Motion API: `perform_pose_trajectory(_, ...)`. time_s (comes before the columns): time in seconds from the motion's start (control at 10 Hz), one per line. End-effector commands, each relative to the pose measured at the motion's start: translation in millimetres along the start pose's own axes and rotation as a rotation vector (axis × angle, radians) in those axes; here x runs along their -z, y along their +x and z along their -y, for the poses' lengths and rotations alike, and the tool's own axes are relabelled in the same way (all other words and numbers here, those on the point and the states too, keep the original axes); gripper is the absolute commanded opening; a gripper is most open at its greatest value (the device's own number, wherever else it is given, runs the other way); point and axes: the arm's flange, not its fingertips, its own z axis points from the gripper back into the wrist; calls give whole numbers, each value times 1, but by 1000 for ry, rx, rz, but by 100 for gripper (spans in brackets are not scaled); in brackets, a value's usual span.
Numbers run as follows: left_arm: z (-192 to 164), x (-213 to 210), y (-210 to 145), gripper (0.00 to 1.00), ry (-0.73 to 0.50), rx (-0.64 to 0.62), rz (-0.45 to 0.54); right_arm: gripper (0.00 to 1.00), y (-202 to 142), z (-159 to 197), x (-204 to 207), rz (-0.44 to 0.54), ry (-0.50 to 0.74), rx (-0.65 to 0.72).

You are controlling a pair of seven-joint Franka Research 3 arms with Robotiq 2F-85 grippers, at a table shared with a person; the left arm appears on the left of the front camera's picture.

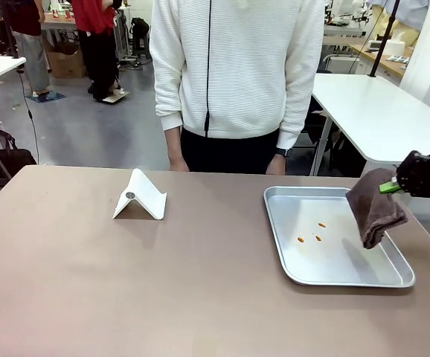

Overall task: Clean the surface of the table.
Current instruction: Clean the area not pointed to by the person.

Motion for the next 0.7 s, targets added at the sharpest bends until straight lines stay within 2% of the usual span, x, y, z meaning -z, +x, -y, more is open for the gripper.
perform_pose_trajectory(0.0,5,0,-1,21,1,-9,-1,3,12,5,24,21,-67,-22)
perform_pose_trajectory(0.2,5,0,-1,21,1,-9,-1,3,23,11,54,-21,-111,-10)
perform_pose_trajectory(0.4,5,0,-1,21,1,-9,-1,3,24,13,102,-74,-65,15)
perform_pose_trajectory(0.6,5,0,-1,21,1,-9,-1,3,18,14,131,-112,-66,29)
